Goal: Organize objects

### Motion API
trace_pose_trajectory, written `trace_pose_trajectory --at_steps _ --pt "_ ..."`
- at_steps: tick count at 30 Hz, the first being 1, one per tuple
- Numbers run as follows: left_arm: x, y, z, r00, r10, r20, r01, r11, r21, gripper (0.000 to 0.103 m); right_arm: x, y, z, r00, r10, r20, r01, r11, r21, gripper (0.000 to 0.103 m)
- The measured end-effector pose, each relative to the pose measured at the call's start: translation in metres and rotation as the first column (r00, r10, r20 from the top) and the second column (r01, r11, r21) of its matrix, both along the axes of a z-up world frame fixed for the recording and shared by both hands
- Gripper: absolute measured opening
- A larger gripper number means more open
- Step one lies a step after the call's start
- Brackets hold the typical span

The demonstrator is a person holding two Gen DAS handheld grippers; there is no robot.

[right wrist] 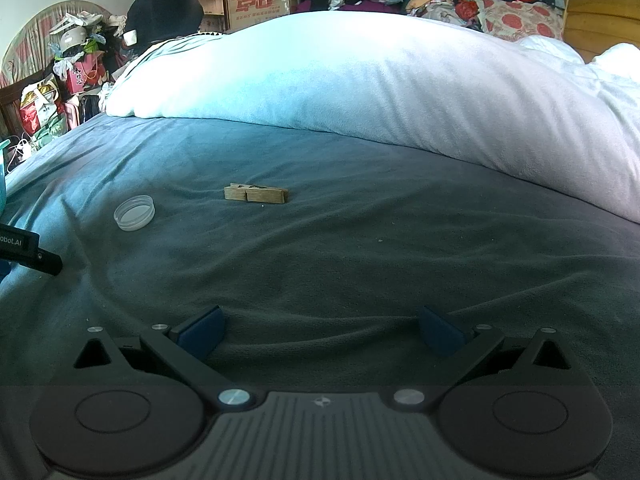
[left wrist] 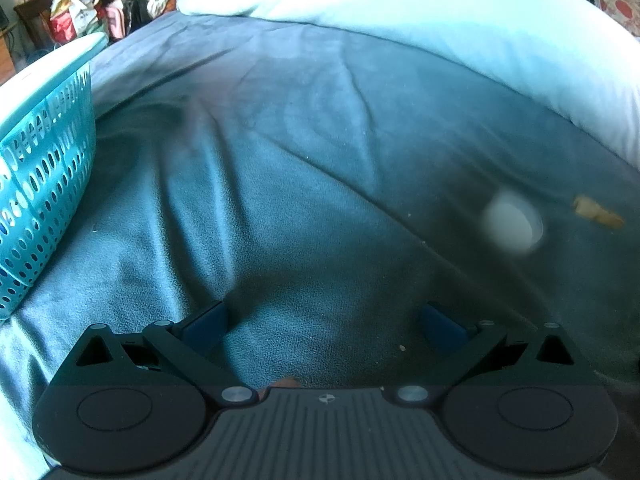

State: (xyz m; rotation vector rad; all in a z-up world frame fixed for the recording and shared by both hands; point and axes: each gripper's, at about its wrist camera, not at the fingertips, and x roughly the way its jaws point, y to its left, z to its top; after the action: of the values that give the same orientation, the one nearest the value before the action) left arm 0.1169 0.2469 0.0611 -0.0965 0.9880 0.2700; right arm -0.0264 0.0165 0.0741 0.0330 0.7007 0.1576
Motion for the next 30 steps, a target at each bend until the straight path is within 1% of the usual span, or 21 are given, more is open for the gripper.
trace_pose_trajectory --at_steps 3,4,30 --pt "-0.002 0.002 -0.003 1.0 0.0 0.0 0.0 1.0 0.001 0.103 0.0 0.0 0.0 1.0 0.0 0.0 0.0 1.0 0.0 0.103" --pt "-0.011 -0.005 -0.002 1.0 0.001 0.001 -0.001 1.0 0.001 0.103 0.0 0.0 0.0 1.0 0.0 0.0 0.0 1.0 0.0 0.103" --pt "-0.013 -0.003 -0.004 1.0 -0.001 0.002 0.001 1.0 0.004 0.103 0.001 0.002 -0.001 1.0 -0.001 0.002 0.001 1.0 0.0 0.103"
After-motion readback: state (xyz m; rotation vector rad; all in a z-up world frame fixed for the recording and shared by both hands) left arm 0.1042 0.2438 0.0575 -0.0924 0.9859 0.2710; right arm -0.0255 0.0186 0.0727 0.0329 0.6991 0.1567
